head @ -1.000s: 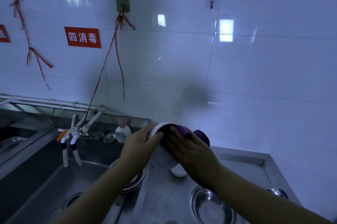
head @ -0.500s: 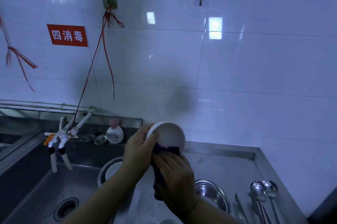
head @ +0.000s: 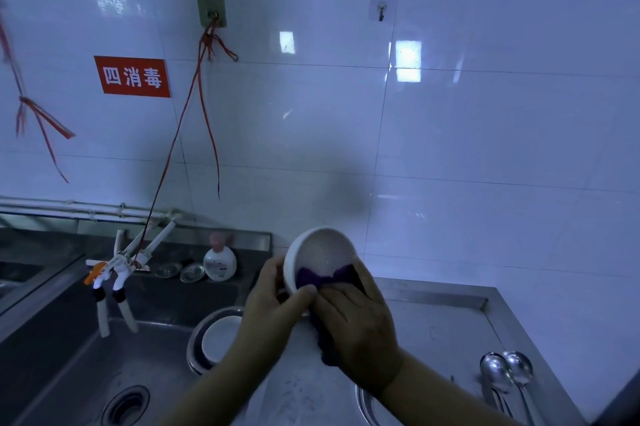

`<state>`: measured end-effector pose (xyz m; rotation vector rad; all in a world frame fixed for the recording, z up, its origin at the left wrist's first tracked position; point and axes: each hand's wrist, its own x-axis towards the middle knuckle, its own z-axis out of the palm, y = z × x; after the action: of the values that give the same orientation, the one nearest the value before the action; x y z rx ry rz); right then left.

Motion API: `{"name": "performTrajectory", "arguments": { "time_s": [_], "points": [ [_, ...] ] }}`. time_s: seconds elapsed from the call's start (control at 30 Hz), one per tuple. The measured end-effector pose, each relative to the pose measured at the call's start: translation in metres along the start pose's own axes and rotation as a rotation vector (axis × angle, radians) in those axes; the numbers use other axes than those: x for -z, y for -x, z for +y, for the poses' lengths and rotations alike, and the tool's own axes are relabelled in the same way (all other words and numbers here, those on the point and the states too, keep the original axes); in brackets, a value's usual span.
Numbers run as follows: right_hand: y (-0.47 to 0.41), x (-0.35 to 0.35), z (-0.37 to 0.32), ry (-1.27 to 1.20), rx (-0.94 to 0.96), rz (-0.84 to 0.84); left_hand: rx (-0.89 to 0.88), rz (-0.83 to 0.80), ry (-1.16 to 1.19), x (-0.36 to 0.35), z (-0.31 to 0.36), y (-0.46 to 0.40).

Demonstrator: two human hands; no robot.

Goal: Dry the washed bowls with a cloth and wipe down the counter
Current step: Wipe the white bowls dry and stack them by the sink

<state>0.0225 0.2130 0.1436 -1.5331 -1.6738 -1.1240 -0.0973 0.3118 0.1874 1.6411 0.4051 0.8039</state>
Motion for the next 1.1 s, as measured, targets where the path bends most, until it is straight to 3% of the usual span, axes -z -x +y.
{"name": "performTrajectory", "arguments": {
  "time_s": [0.13, 0.43, 0.73, 0.87, 1.0, 1.1],
  "points": [
    [0.002, -0.005, -0.009, -0.022, -0.017, -0.04, -0.042, 0.083, 0.039, -0.01, -0.014, 0.006],
    [0.007, -0.002, 0.028, 0.006, 0.183, -0.083, -0.129, 0.117, -0.213, 0.001, -0.009, -0.002],
    [0.0, -0.01, -0.038, -0.196, -0.224, 0.029, -0.085, 0.213, -0.158, -0.013, -0.009, -0.009],
    [0.01, -0.012, -0.033, -0.204, -0.155, 0.012, -0.079, 0.112, -0.178, -0.005, -0.006, -0.013],
    [0.019, -0.002, 0.007, -0.101, 0.177, -0.116, 0.073, -0.257, -0.249, 0.02, 0.006, -0.025],
    [0.011, 0.002, 0.017, -0.059, 0.19, -0.116, 0.134, -0.187, -0.14, 0.021, 0.012, -0.027]
  ]
}}
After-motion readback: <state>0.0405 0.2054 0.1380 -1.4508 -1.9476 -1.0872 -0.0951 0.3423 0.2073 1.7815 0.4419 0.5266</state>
